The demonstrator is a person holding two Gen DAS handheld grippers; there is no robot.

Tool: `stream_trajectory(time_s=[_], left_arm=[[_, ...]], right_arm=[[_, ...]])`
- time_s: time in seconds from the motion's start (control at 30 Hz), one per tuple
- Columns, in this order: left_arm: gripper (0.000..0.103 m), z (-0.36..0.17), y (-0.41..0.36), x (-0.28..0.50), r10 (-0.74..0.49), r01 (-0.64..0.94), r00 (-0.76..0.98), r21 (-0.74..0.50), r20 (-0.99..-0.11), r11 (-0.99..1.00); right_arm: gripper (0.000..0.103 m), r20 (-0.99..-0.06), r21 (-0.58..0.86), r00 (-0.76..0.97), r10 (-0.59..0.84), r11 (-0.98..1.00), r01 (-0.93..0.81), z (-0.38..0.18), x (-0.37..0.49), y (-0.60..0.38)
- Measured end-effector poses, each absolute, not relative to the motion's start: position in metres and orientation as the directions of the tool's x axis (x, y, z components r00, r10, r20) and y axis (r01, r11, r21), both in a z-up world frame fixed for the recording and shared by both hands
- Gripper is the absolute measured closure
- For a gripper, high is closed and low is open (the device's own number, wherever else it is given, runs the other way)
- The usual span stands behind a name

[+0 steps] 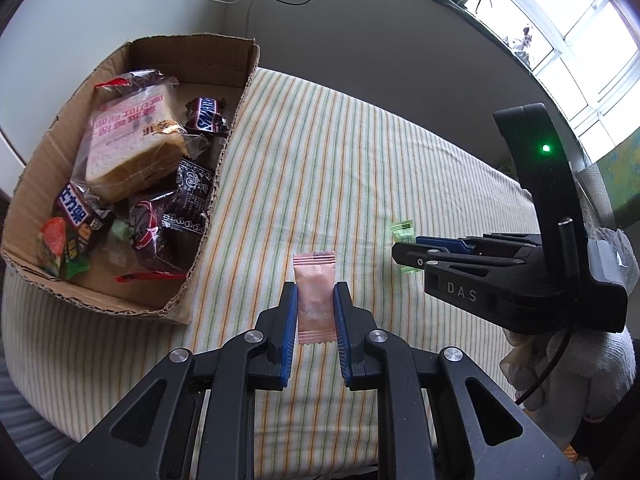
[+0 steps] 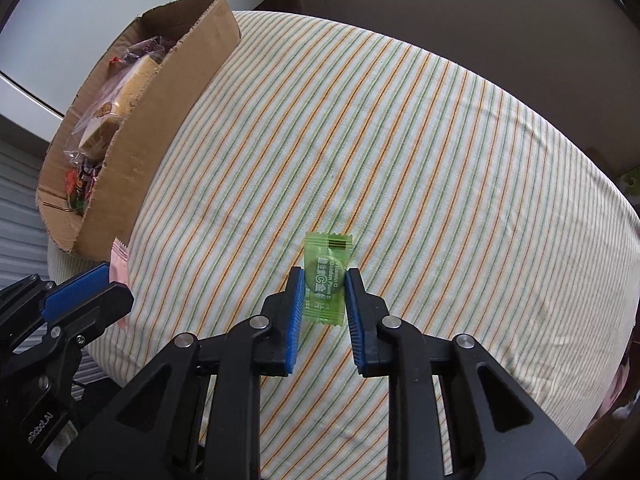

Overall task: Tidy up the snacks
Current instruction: 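Carry both candies over the box and open both tools to drop them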

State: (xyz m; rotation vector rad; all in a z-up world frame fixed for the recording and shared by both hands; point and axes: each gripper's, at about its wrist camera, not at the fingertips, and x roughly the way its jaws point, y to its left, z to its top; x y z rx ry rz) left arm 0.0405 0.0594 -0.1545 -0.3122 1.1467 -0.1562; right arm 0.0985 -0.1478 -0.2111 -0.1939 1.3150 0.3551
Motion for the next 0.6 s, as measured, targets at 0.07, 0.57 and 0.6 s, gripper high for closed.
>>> stream_trajectory(time_s=[0.07, 0.57, 0.6], left_arm=[[0.086, -0.151, 0.061, 0.039, -0.277, -0.038, 0.411, -0.320, -0.869, 0.947], [0.086, -0.122, 0.123, 0.024, -0.204, -0.123, 0.481, -0.296, -0.853, 0.947], [0.087, -0.122, 0.130, 0.023, -0.196, -0.136, 0.483, -0.294, -0.854, 0.946]], right_arm=[[0.082, -0.960, 0.077, 0.223, 0.167, 0.928, -0.364, -0.199, 0.090, -0.151], [0.082, -0.903, 0.180, 0.270, 0.334, 0.865, -0.469, -0.138, 0.069, -0.089], [0.082, -0.901, 0.181, 0.268, 0.340, 0.858, -0.481, -0.138, 0.068, -0.081]])
